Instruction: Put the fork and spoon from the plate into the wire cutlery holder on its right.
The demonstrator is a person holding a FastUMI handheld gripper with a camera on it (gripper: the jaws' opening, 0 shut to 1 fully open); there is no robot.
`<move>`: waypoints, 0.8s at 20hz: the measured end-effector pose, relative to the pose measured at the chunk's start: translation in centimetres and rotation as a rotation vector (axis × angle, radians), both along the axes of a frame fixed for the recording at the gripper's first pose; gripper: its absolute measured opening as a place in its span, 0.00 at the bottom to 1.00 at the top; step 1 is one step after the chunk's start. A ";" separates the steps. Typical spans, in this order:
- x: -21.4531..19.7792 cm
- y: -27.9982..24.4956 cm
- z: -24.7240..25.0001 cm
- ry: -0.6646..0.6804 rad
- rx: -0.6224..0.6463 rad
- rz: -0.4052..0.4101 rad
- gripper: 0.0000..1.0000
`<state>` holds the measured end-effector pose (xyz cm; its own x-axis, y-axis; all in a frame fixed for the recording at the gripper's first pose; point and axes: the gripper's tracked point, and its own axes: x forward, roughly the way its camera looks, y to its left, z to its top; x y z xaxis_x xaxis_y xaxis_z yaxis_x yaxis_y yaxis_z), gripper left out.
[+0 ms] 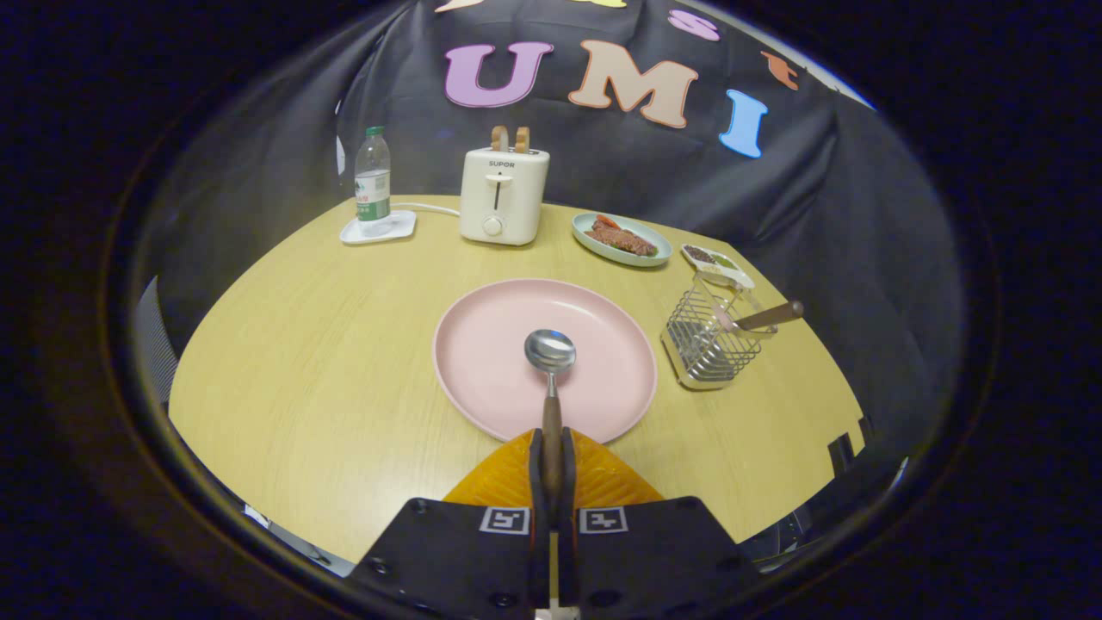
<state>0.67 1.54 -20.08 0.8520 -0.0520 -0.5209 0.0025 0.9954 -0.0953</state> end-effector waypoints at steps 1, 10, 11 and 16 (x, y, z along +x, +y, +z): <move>-0.1 -0.1 0.6 0.002 0.001 -0.005 0.07; 1.3 -2.2 6.5 0.020 0.053 -0.104 0.07; 1.7 -2.8 7.1 0.024 0.049 -0.121 0.07; 3.7 -5.6 10.5 0.037 0.057 -0.223 0.07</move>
